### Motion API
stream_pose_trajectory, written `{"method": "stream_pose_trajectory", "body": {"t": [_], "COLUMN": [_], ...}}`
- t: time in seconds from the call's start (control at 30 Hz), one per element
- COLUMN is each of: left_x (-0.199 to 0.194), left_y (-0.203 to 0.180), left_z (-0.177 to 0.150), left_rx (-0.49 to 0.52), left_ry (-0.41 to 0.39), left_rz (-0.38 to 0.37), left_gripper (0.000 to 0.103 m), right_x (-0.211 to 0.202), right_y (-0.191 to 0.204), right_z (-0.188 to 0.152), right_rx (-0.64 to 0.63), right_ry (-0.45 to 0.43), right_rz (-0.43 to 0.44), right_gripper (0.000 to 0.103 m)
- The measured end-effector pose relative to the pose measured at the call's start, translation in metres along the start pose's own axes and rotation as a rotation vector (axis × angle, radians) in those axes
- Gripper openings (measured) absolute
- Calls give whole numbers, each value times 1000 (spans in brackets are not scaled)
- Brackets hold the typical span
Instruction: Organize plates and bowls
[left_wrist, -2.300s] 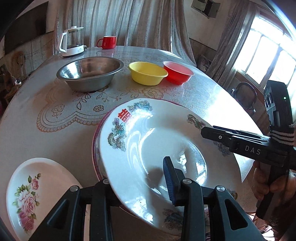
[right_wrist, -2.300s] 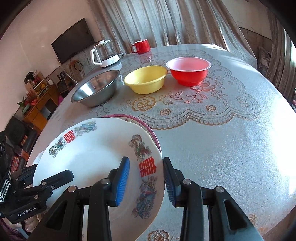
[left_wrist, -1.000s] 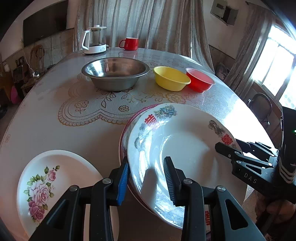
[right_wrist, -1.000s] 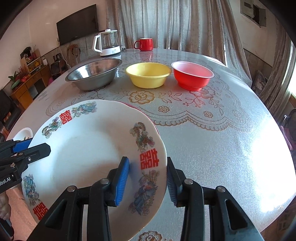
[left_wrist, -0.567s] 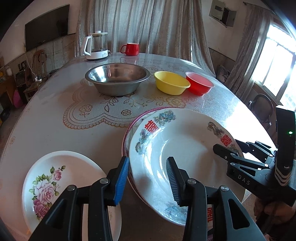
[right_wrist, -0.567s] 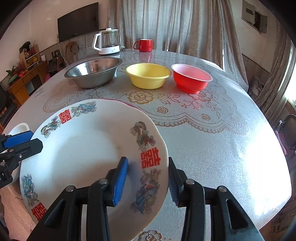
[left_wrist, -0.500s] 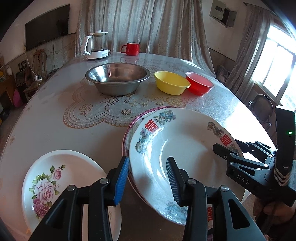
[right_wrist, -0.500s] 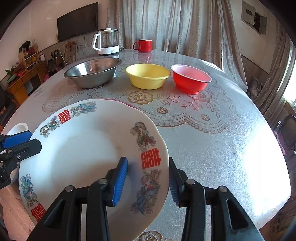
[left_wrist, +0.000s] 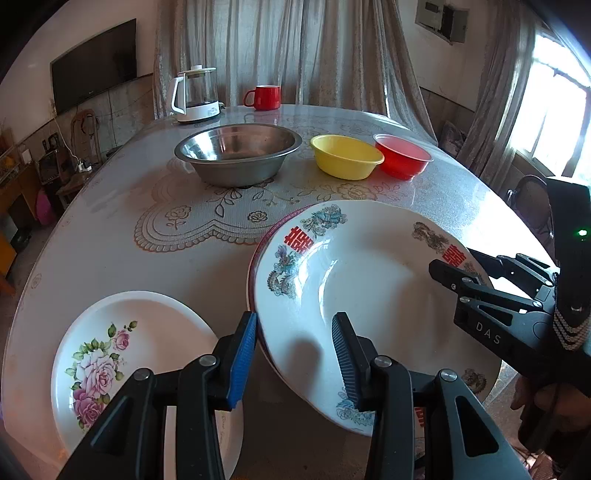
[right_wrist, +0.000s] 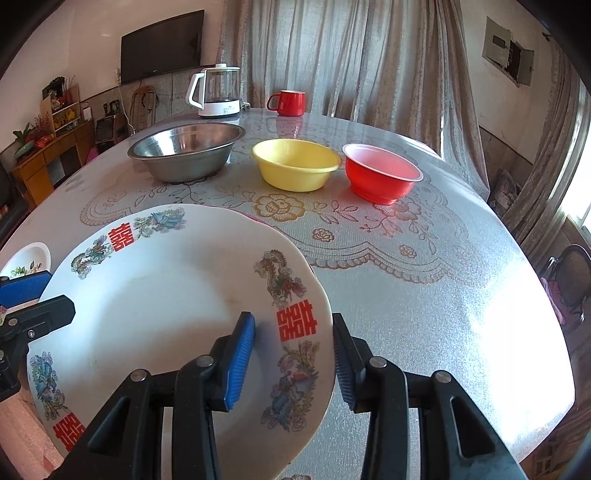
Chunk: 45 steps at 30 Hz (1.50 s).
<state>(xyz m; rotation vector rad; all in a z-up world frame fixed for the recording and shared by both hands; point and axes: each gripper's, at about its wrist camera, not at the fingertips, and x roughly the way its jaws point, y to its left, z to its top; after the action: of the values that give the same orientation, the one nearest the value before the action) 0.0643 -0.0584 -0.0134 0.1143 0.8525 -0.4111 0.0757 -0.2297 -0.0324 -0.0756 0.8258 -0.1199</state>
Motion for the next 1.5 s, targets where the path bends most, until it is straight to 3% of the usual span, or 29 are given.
{"method": "stream_pose_trajectory", "body": {"t": [0.47, 0.83, 1.5], "left_x": [1, -4, -7], "left_y": [3, 7, 33], "left_z": [6, 8, 19], "left_rx": [-2, -25, -124], "left_ry": [-15, -28, -32], "left_rz": [25, 24, 97], "left_gripper": [43, 45, 49], "right_x": [11, -2, -7], "right_y": [2, 10, 24], "right_z": [12, 23, 35], "right_rx": [0, -29, -22], "right_ry": [18, -37, -56], "right_rz": [-10, -54, 9], "right_gripper": [43, 43, 43]}}
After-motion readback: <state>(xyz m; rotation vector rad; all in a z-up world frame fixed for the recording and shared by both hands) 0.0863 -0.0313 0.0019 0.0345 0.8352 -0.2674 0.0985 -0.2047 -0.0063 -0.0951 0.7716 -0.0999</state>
